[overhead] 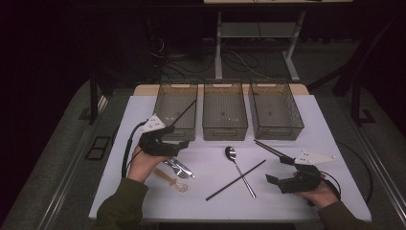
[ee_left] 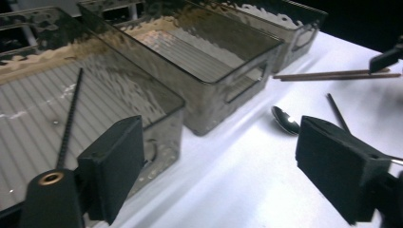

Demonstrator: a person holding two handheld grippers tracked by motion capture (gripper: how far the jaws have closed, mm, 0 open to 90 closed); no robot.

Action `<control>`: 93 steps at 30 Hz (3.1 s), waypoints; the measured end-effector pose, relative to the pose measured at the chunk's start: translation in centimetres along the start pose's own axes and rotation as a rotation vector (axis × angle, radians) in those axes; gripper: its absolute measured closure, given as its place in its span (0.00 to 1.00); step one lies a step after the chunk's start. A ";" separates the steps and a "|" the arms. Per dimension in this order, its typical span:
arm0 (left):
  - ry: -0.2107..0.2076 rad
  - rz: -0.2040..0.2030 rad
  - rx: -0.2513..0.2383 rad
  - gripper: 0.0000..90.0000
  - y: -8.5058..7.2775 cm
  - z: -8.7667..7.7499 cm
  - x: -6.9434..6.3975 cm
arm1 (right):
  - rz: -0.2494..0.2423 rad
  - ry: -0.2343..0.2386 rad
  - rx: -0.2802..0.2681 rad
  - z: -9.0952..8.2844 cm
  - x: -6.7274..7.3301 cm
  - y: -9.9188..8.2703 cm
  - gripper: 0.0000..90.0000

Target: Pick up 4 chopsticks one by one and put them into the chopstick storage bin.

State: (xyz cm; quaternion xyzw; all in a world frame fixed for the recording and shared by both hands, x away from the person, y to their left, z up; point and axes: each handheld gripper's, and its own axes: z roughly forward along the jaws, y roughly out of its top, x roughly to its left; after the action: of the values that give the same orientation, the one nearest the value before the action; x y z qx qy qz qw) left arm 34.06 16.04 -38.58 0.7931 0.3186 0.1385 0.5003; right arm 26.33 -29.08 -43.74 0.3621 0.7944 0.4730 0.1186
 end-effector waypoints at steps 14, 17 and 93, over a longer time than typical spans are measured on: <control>-0.058 0.048 0.050 0.07 -1.3 0.8 -3.2 | 0.006 -0.013 -0.012 -0.5 0.0 -0.3 0.10; -0.072 0.057 0.060 0.07 -1.5 1.1 -4.0 | 0.006 -0.015 -0.015 -0.6 0.0 -0.3 0.10; -0.268 0.105 0.337 0.92 -4.7 7.9 -12.8 | -0.006 -0.007 -0.009 -0.3 0.3 -0.1 0.10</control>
State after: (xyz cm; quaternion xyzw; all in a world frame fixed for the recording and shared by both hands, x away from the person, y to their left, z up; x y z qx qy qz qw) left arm 26.90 3.61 -45.15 0.8923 0.2261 0.0028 0.3908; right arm 25.95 -29.11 -43.67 0.3608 0.7929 0.4750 0.1242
